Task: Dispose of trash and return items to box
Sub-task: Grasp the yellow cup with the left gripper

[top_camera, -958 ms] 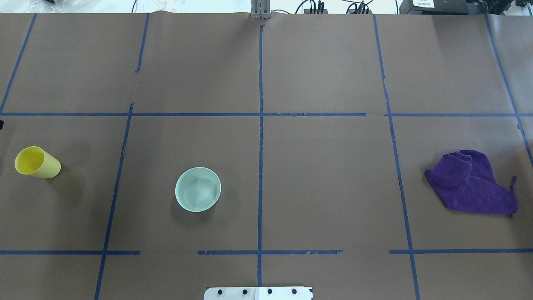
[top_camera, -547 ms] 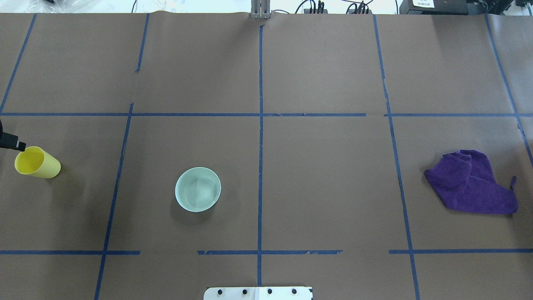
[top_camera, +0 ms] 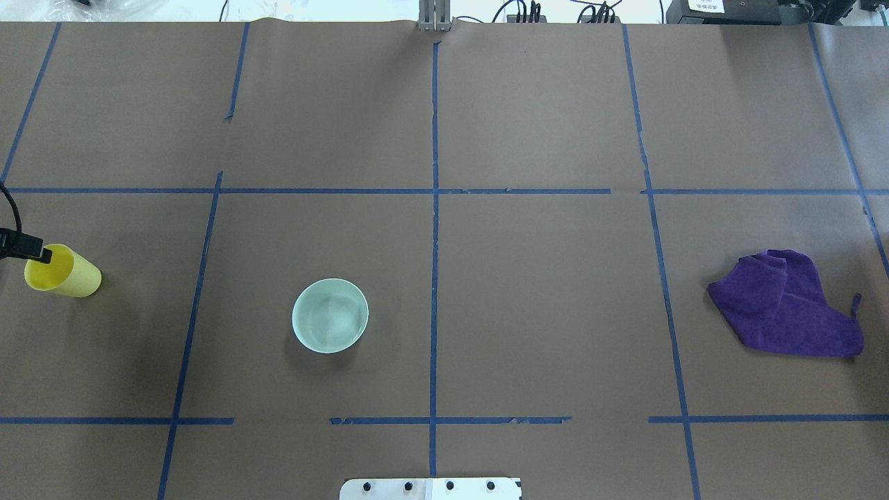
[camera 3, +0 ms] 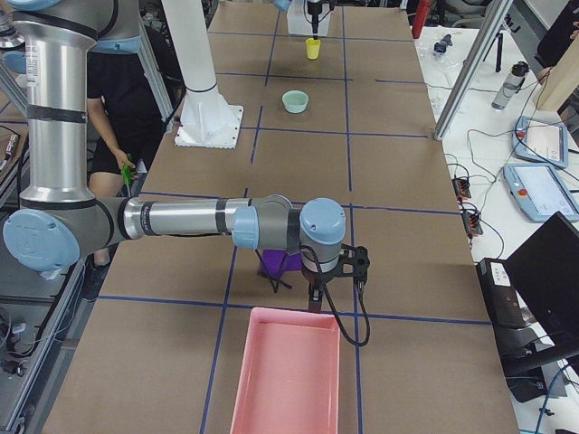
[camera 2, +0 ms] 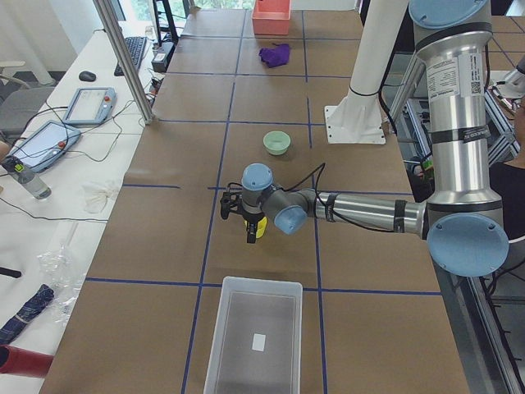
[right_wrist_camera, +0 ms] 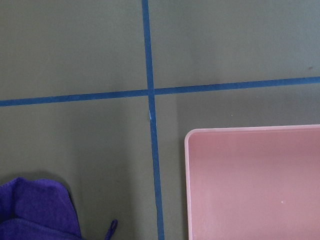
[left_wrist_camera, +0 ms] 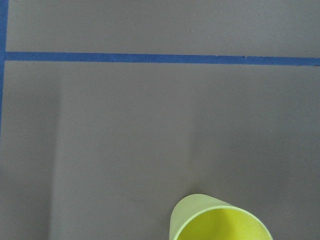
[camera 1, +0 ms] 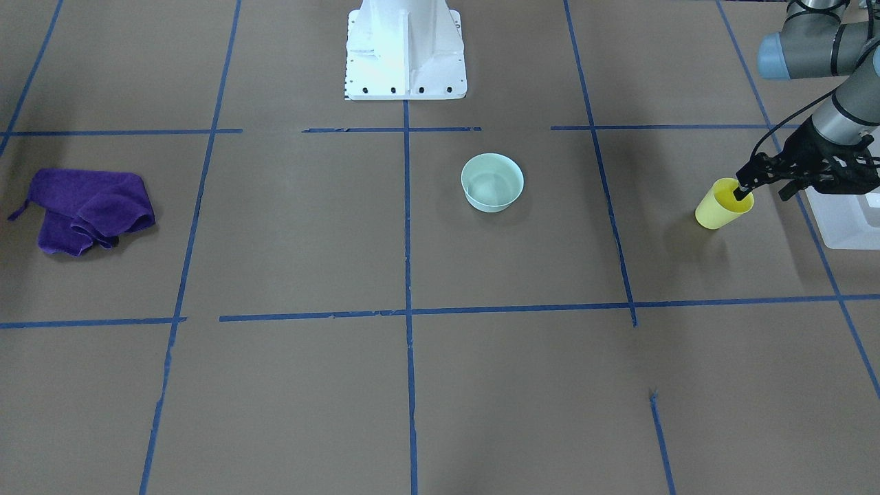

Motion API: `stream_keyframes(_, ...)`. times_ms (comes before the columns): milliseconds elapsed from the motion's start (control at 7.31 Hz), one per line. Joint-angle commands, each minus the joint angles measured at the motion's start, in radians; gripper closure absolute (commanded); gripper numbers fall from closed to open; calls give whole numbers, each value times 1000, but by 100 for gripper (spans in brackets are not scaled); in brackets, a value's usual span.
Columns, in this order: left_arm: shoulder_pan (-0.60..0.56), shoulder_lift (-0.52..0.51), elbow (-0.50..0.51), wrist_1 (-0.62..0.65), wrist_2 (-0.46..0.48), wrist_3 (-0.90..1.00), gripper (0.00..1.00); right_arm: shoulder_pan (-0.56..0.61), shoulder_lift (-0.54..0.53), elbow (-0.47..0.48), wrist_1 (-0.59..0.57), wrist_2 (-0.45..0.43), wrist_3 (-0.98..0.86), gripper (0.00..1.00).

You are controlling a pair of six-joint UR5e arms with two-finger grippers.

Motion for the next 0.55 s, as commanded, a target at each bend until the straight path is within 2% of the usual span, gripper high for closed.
stream_keyframes(0, 26, -3, 49, -52, 1, 0, 3, 0, 1, 9, 1, 7, 0, 0)
stream_keyframes(137, 32, -3, 52, -67, 1, 0, 3, 0, 1, 8, -1, 7, 2, 0)
stream_keyframes(274, 32, -1, 52, -69, -1, -6, 26, 0, 1, 8, -1, 7, 2, 0)
stream_keyframes(411, 32, -4, 52, -68, -1, -6, 64, 0, 1, 8, -1, 7, 2, 0)
